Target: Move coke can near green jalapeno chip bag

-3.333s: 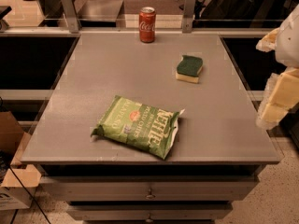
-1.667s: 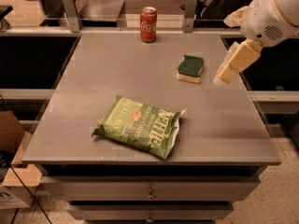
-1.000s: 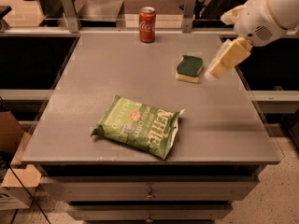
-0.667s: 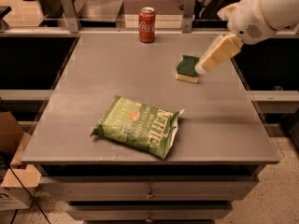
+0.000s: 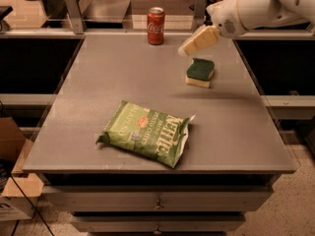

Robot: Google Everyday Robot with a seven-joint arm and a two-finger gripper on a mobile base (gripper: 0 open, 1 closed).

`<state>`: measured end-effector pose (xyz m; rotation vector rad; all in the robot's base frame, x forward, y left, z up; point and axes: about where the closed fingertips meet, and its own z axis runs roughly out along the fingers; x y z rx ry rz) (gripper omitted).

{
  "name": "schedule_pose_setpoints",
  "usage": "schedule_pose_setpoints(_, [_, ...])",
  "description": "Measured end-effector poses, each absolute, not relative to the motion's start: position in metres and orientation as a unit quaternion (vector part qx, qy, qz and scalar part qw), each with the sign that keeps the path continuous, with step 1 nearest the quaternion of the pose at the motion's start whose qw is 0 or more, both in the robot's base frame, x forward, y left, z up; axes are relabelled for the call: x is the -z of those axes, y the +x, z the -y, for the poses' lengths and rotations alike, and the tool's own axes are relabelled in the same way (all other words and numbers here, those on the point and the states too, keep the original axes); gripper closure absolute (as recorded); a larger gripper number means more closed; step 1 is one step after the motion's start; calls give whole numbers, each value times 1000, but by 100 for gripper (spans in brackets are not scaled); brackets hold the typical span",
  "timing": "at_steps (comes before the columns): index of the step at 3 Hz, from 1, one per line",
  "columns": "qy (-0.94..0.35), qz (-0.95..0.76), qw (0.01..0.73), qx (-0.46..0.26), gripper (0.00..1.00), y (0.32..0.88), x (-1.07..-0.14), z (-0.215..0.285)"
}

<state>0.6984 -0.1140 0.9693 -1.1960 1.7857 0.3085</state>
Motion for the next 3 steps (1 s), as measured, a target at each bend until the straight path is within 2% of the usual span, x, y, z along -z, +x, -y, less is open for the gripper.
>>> schedule_pose_setpoints(1, [-461, -725, 485, -161, 0, 744, -957, 98])
schedule_pose_setpoints(3, [-433, -722, 508, -180, 0, 764, -951, 87])
